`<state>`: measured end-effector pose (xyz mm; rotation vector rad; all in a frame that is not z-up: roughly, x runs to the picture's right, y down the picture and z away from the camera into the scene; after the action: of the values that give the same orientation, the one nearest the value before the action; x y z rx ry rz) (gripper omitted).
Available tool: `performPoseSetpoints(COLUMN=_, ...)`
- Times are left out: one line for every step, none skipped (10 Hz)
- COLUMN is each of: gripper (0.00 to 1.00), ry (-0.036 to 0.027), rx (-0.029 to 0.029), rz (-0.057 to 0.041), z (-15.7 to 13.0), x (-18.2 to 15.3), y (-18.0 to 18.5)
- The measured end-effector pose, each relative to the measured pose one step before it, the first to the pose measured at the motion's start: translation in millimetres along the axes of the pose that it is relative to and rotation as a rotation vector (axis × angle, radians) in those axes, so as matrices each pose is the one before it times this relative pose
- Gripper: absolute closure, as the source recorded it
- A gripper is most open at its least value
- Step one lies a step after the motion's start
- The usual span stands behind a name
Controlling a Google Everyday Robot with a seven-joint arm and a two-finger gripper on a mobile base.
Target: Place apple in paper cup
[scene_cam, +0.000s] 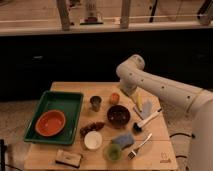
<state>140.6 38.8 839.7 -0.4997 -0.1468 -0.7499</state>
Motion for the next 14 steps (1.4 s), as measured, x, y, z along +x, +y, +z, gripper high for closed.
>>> performPoseSetpoints(gripper=0.20, ry=-0.01754, rx=-0.00309, rz=-0.03970, z=4.99, x=-1.10, y=-2.54)
performPoseSetpoints(gripper=0.20, ry=-0.02383, rx=-0.00390, rz=-0.05732, z=10.90, x=-2.08, y=-3.86)
performPoseSetpoints(gripper=0.20, ry=-0.01758, rx=-0.00444, rz=-0.04196, z=10.12, x=1.28, y=-1.17)
performPoseSetpoints(gripper=0.20, ry=-0.01069, rx=-0.00264, rz=-0.02175, z=5.94, x=0.92, y=-0.37)
performPoseSetpoints(gripper=0.20, ry=-0.01255, rx=0.00252, rz=-0.02546, z=4.88, x=0.75, y=-2.29)
performPoseSetpoints(gripper=0.20, ry=-0.01880, rx=0.01243, rz=-0.03056, z=5.36, x=0.00, y=-3.64)
performPoseSetpoints(gripper=0.20, ry=-0.00728, rx=0.01107, rz=-0.01703, z=3.99, x=1.91, y=-1.00)
performPoseSetpoints(gripper=0.20, ry=-0.01242, rx=0.01514, rz=-0.01758, z=5.42, x=1.47, y=-0.62)
performPoseSetpoints(gripper=0.20, ry=-0.01268, rx=0.01782, rz=-0.01956, z=5.33, x=0.35, y=-3.01)
performPoseSetpoints(gripper=0.20, ry=-0.01056, rx=0.01359, rz=-0.01727, z=5.24, x=-0.80, y=-3.29)
performPoseSetpoints(gripper=0.20, ry=-0.01069, rx=0.01389, rz=-0.01894, z=5.09, x=-1.27, y=-4.19)
performPoseSetpoints(gripper=0.20, ry=-0.01082, rx=0.01512, rz=-0.02070, z=5.39, x=-1.15, y=-5.14)
performPoseSetpoints(gripper=0.20, ry=-0.00609, rx=0.00691, rz=-0.01190, z=3.07, x=-0.73, y=-2.56)
performPoseSetpoints(gripper=0.20, ry=-0.00846, rx=0.01162, rz=-0.01619, z=3.46, x=-0.17, y=-4.47)
